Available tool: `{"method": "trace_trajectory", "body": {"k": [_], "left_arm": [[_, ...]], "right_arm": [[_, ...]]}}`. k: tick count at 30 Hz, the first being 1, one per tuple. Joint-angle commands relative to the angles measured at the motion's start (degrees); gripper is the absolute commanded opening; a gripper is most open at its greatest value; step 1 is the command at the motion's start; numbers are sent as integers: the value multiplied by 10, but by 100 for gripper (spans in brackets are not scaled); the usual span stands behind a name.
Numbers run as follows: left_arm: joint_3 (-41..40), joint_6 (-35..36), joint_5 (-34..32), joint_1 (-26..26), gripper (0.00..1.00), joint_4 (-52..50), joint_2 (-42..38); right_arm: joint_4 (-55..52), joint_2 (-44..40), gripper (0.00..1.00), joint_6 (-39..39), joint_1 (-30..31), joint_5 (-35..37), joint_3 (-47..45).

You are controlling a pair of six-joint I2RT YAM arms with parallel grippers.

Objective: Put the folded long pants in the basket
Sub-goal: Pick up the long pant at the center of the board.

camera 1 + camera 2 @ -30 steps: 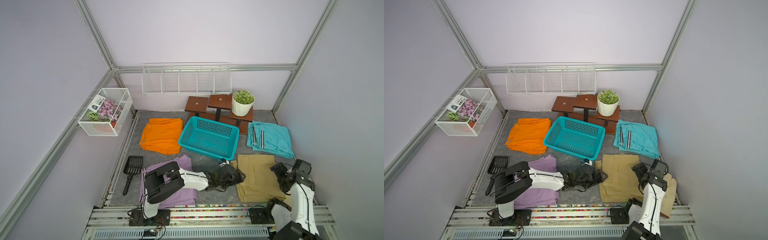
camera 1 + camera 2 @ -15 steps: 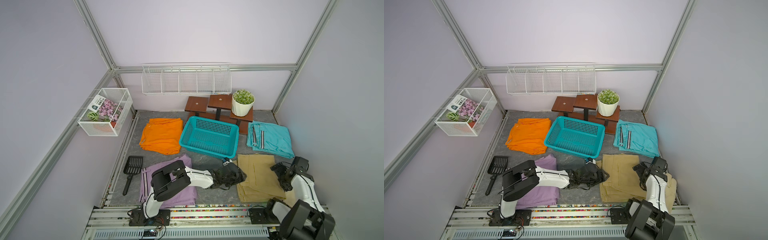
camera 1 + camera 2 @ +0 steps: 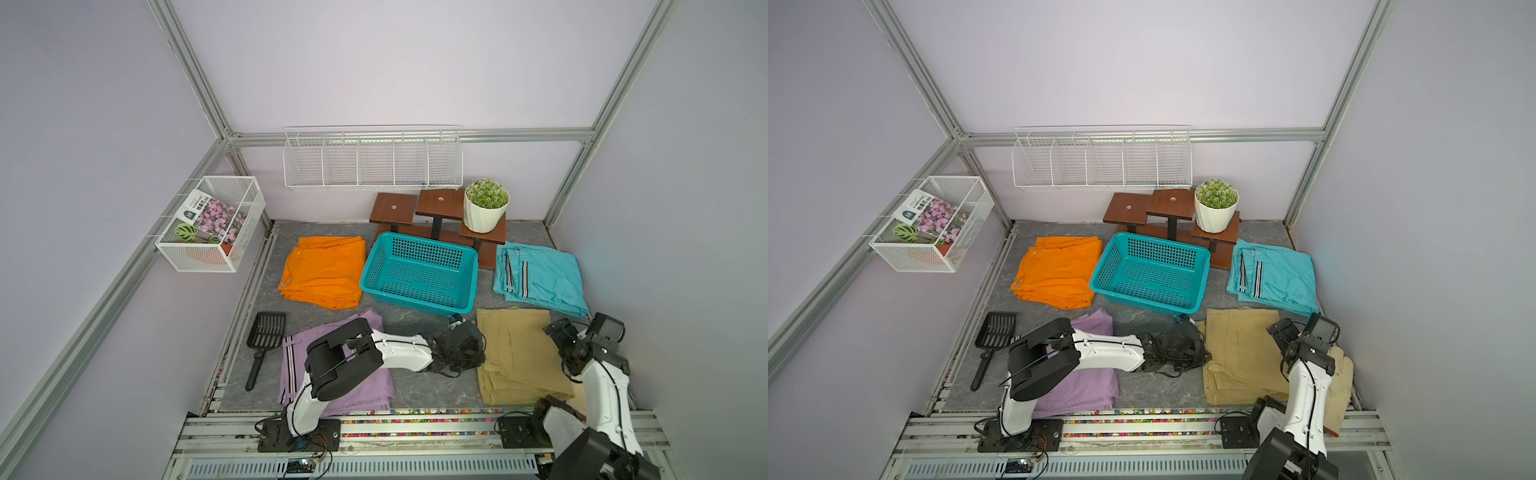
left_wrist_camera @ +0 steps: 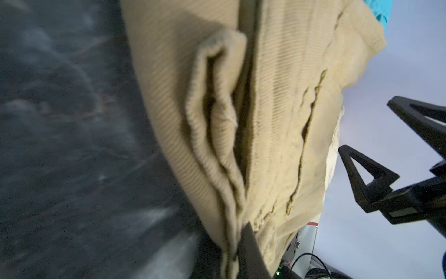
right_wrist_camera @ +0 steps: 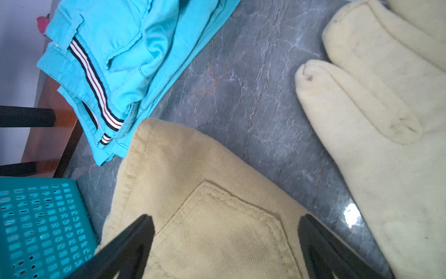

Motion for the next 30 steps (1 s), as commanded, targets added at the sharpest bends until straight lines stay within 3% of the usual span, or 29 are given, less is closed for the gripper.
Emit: {"method": "trace_trajectory", "body": {"k": [1,7,10,16,25,30], "left_arm": [[115,96,-23,-12,0,-145,-6],[151,140,-43,-11,0,-196,-35],[167,156,-13,-6,0,-203,-26],[258,225,1,11,0,-300,-8],[253,260,25,51,0,-320,-19],[260,262,29,55,0,-321,-14]], "right_arm": [[-2,-7,98,15,0,16,-14],[-9,-7,98,21,-1,21,-10],[-11,-4,98,27,-1,20,-9],[58,-14,98,35,-4,-107,-43],[-69,84,98,13,-20,-137,5],[-40,86,98,8,-20,-135,-25]]}}
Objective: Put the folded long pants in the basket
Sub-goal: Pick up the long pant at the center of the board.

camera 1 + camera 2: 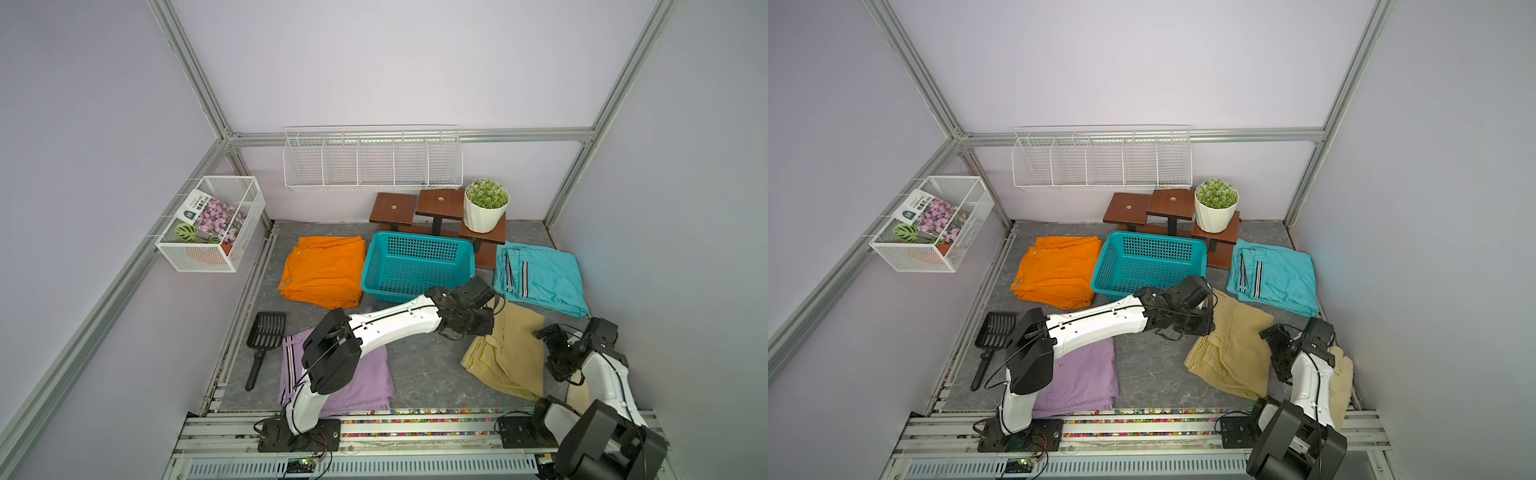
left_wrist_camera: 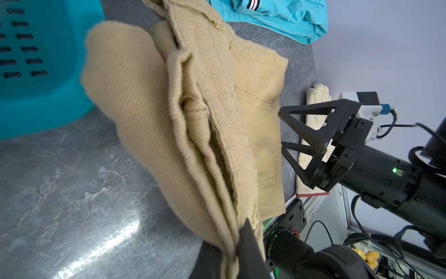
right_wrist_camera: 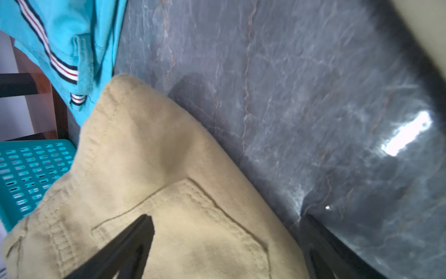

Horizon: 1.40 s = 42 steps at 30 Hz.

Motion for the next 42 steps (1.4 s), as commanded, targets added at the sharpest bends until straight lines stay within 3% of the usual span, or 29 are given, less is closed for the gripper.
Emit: {"method": "trace_trajectory", "body": {"k": [1,6,12,14,16,17,22,33,37,42], "left_arm": [[18,18,0,2,0,3,-5],[26,14,7,5,0,2,0],[51,14,19,6,0,-7,14],[53,14,17,6,0,-8,13],[53,15,15,6,0,-10,10],[53,15,15,6,0,-10,9],[68,18,26,9,0,-15,8],[278,78,41,11,0,-153,16],[299,100,23,11,0,-181,-12],[251,131,22,32,0,-188,-84]], "right_arm": [[-2,7,98,-16,-2,-34,-13],[10,11,95,-29,-2,-47,-19],[28,4,47,-38,-2,-81,-24],[40,8,21,-37,-2,-86,-26],[46,17,3,-41,-3,-89,-24],[46,23,0,-46,-3,-93,-22],[34,11,0,-60,-2,-115,-6],[-82,-223,0,-25,-3,-126,103],[-88,-217,0,-15,10,-180,132],[-5,-185,0,34,58,-243,140]]}}
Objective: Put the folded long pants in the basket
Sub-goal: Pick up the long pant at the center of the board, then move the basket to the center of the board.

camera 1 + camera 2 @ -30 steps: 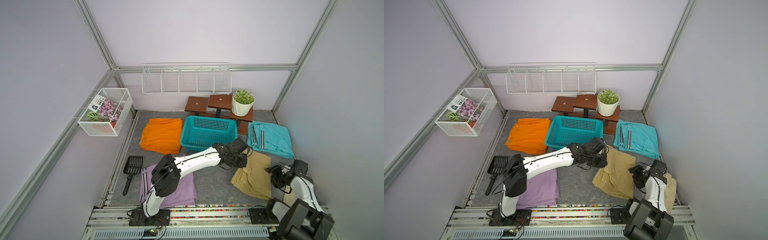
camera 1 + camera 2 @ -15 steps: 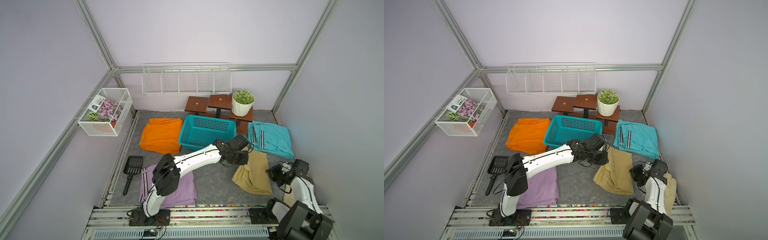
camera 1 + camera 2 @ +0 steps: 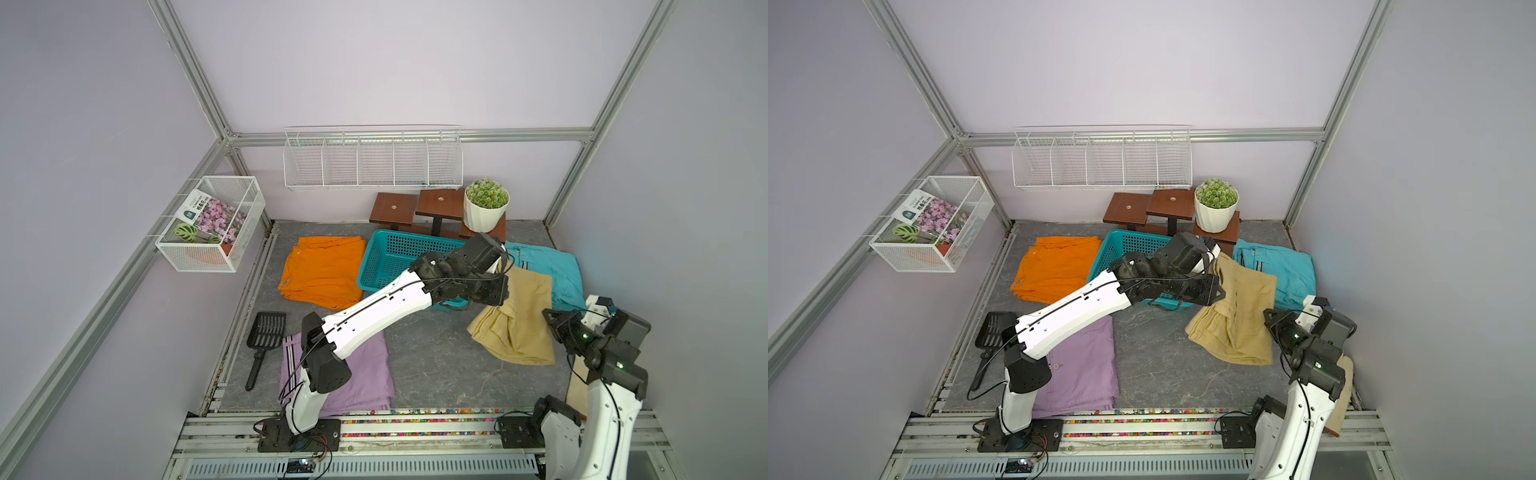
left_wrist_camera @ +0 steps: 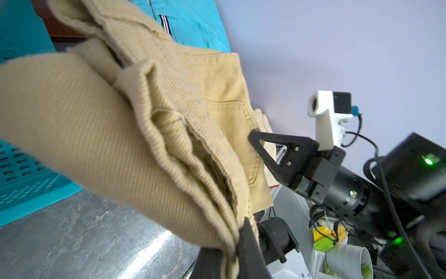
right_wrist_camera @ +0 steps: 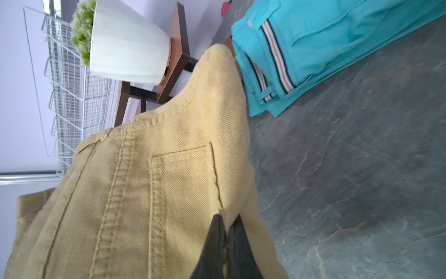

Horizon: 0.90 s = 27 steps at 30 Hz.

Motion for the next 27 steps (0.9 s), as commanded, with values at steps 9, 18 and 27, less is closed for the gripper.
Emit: {"method": "trace_trajectory", "body": {"k": [9,18,27], "left_arm": [[-220,47,24,156,0,62,-250],[-301,97,133,365,0,92,-263],[-211,154,105,409,0,98,-126]], "right_arm": [[80,125,0,35,316,132,176],[242,321,0,81,424,192,219],[316,466,0,72,452,219,267]]}}
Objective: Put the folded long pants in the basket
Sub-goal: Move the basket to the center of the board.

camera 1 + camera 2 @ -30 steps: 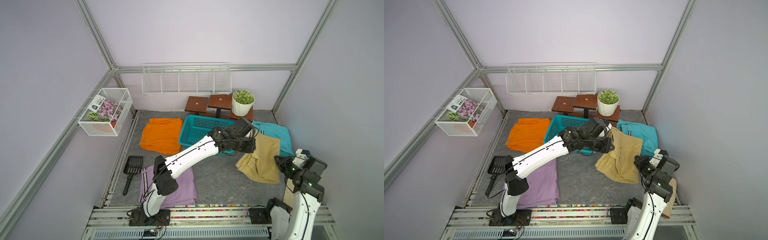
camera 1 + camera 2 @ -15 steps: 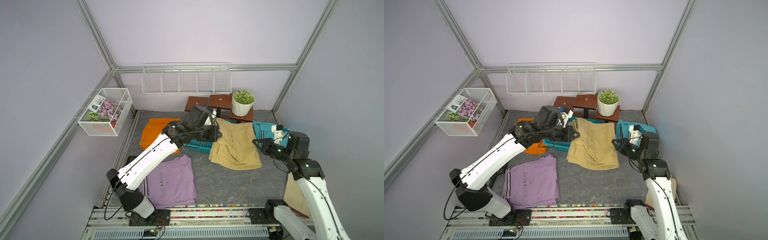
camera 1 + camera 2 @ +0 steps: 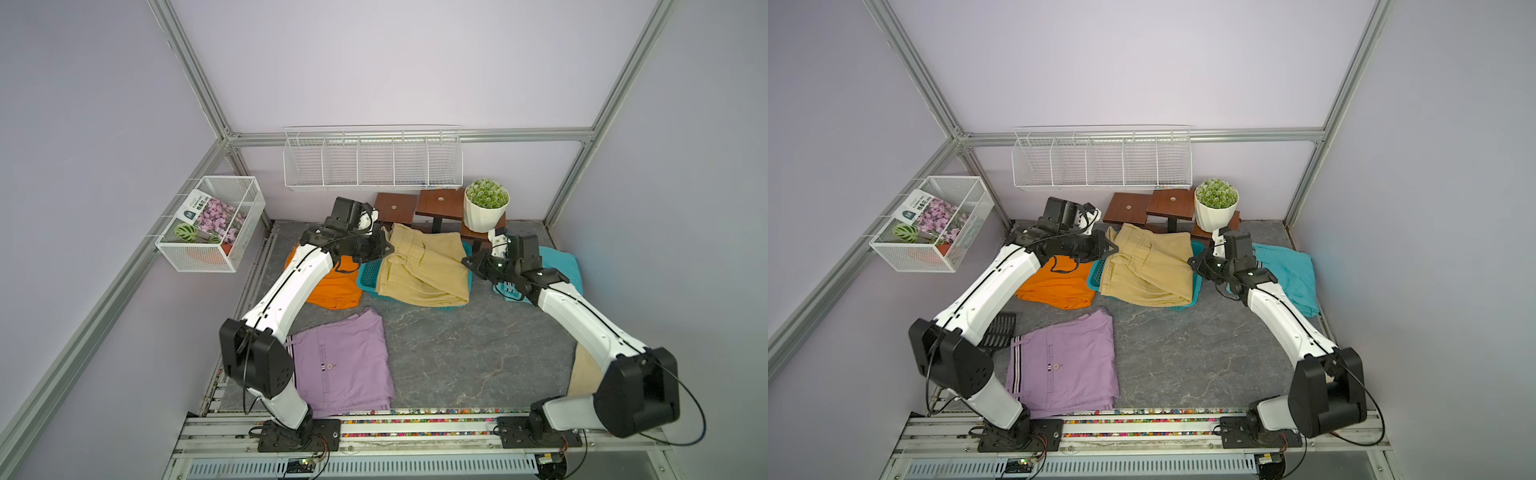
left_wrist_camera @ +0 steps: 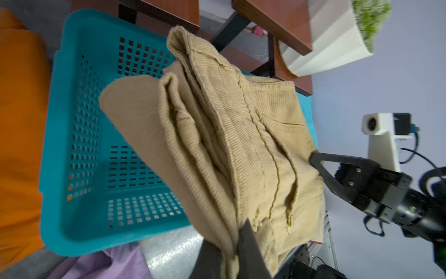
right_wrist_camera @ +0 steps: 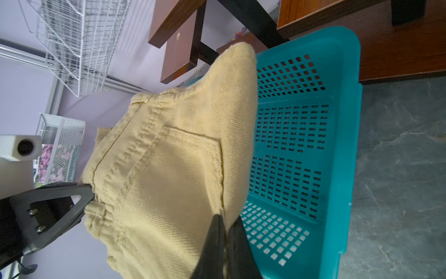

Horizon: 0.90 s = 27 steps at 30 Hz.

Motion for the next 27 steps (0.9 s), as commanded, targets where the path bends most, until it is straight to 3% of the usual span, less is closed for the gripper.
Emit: {"method": "trace_trajectory", "body": {"k": [1,6,13,17,21,27], "left_arm": [[66,49,-23,7,0,35,31],[95,74,-12,7,0,45,81],[21,83,-39,15,0,87,105],[-61,37,4,36,0,136,93],[-182,-36,41,37,0,220,32],[-329,-88,36,16,0,271,-60]], "right_arm": [[54,31,0,-3,-1,40,26],[74,96,0,-6,12,61,41],[69,135,0,-25,47,114,33],[36,118,0,-27,60,139,17],[8,58,0,-33,72,177,-33],[-26,-47,0,-44,72,211,-128]]}}
